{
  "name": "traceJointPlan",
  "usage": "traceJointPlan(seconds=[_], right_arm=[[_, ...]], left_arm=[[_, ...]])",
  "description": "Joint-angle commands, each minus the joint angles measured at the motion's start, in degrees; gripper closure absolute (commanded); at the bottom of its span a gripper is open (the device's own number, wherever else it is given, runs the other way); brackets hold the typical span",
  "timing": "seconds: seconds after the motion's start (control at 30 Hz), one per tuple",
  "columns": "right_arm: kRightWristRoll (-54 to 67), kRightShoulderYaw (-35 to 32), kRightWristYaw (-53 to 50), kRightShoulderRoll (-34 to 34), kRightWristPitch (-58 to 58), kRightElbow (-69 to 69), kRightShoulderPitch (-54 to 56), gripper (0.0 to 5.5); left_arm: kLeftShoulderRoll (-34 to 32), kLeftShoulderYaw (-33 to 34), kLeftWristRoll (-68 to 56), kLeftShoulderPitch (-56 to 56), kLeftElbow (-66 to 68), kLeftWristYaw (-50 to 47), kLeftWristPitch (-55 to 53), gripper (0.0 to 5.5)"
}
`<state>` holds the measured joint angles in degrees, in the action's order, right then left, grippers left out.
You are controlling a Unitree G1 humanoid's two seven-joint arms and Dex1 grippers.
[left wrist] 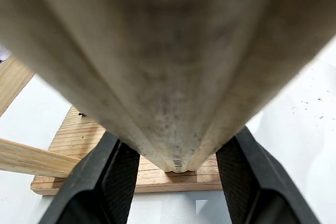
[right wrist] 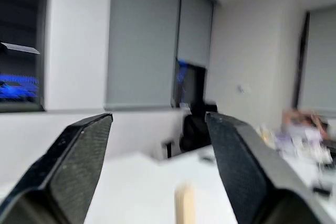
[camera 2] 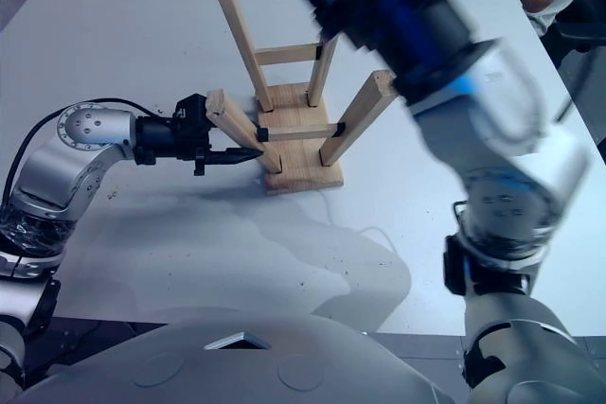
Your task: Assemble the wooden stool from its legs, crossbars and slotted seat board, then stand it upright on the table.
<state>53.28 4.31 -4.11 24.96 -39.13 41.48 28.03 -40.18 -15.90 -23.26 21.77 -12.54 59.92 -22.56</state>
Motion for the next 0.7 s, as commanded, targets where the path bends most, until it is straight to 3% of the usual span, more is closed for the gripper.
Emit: traceJointPlan(seconds=[0.03, 0.2, 0.33, 0.43, 0.6, 0.67, 0.7], right_arm=[[-10.1, 11.1, -0.67, -2.74, -1.91, -6.55, -10.15, 2.22], [-21.31, 19.0, 2.23, -1.31, -3.64, -20.2, -20.29, 2.22], [-21.6, 17.78, 7.18, -3.05, -1.27, -15.18, -21.68, 2.22], [-14.49, 10.33, 10.92, -5.76, 2.18, -6.19, -17.17, 2.22], [4.45, -10.4, 6.9, -6.31, 5.87, -0.55, -1.37, 2.22], [0.64, -19.49, 5.18, -0.82, 7.48, -6.77, 1.43, 2.22], [-8.79, -21.04, 5.16, 4.05, 10.03, -12.47, -0.77, 2.22]], left_arm=[[-0.92, -2.81, 5.26, -1.1, 3.21, -0.83, -2.38, 3.41], [-0.65, -3.06, 5.45, -0.05, 3.67, -0.79, -2.48, 3.41], [-1.14, -3.68, 6.65, 0.14, 4.83, -1.05, -1.73, 3.41], [-1.41, -4.18, 7.35, -0.17, 5.87, -1.3, -1.21, 3.41], [-1.47, -5.22, 8.1, -0.89, 8.36, -1.44, -0.93, 3.41], [-1.52, -5.81, 8.52, -1.31, 9.25, -1.68, -0.72, 3.41], [-1.07, -6.02, 9.06, -1.11, 9.78, -2.71, -0.9, 3.41]])
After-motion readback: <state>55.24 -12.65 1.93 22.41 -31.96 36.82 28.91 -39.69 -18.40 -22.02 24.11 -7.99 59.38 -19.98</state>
